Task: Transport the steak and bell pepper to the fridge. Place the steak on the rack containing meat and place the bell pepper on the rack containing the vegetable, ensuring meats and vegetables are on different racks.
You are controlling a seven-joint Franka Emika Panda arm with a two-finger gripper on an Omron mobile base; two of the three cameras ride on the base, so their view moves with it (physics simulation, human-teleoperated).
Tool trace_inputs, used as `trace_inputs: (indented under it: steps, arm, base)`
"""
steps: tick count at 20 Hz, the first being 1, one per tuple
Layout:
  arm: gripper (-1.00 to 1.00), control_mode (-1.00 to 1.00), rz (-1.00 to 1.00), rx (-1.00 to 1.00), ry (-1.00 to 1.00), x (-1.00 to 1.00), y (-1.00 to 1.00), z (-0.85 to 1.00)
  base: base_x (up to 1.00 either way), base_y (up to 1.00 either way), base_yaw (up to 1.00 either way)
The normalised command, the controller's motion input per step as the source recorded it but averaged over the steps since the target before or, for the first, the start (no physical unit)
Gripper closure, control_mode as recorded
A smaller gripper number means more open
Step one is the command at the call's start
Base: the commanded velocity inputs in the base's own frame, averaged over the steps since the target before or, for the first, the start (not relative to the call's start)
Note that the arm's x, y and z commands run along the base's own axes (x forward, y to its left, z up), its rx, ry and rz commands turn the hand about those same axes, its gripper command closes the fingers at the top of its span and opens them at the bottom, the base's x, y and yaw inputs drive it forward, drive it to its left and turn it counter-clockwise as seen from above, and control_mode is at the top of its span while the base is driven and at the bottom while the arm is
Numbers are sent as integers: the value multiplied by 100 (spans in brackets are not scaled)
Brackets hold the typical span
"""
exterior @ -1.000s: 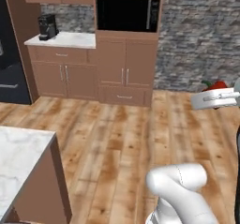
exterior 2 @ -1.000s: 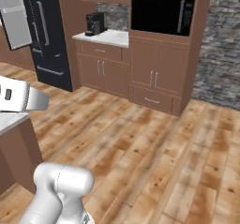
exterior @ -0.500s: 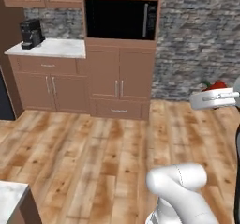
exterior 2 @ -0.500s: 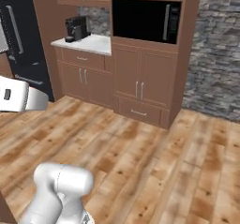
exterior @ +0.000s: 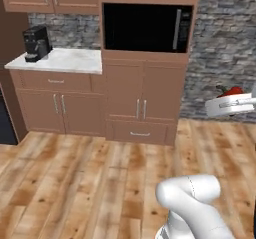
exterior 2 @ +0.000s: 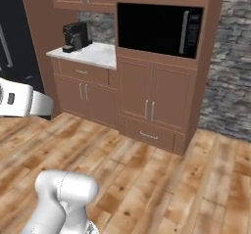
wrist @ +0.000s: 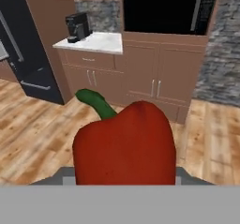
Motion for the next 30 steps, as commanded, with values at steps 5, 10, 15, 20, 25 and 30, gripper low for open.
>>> trace_inputs:
  steps: [5, 10, 15, 20, 25, 30]
  arm:
    - [100, 100, 0, 0, 0, 0, 0, 0]
    - [100, 100, 0, 0, 0, 0, 0, 0]
    - [100, 100, 0, 0, 0, 0, 0, 0]
    - [100, 100, 0, 0, 0, 0, 0, 0]
    - [100, 100, 0, 0, 0, 0, 0, 0]
    - [100, 100, 0, 0, 0, 0, 0, 0]
  base:
    - [100, 82, 2]
    - [100, 77, 1]
    - [100, 94, -5]
    - [100, 100, -23]
    - [100, 18, -2]
    - [100, 4, 1]
